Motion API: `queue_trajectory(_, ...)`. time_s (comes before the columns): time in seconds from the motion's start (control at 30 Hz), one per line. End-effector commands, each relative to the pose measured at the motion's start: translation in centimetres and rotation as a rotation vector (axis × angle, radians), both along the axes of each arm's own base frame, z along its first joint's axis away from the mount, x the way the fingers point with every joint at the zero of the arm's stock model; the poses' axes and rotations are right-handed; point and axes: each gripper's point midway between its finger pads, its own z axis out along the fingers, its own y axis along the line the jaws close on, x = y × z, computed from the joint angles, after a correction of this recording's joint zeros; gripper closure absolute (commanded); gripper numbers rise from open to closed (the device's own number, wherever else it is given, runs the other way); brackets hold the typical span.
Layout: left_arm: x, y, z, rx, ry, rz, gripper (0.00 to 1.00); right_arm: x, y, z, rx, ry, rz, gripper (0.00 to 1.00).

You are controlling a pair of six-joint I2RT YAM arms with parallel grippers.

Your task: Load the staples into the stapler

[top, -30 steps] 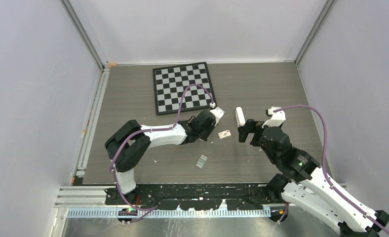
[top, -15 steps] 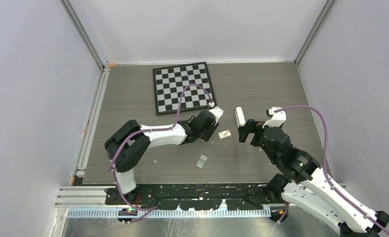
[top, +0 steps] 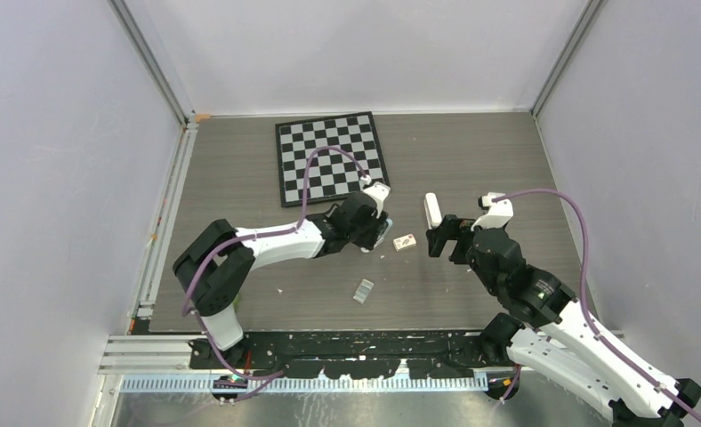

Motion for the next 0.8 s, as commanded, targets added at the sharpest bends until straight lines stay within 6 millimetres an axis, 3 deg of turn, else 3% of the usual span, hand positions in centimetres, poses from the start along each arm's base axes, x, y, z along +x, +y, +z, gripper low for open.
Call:
queue_trajectory(0.0, 0.7, 0.3, 2.3, -0.092, -0.012, 0.045, 0.54, 0.6, 0.8, 1.3, 0.049, -0.019, -0.005, 0.00)
queue_trajectory(0.2, 0.8, 0.5, 1.8, -0.135, 0.038, 0.055, 0.55, 1.6, 1.9, 1.2, 0.048, -0.002, -0.005, 0.00)
queue_trajectory(0.6, 1.4, 0.2, -0.9, -0.116, 0.080, 0.065, 0.59, 4.1, 4.6, -0.4, 0.024, 0.034, 0.044, 0.01)
queue_trajectory(0.77, 1.2, 0.0, -1.9, -0.105, 0.107, 0.056, 0.63, 5.8, 5.1, -0.7, 0.045, 0.074, 0.057, 0.10)
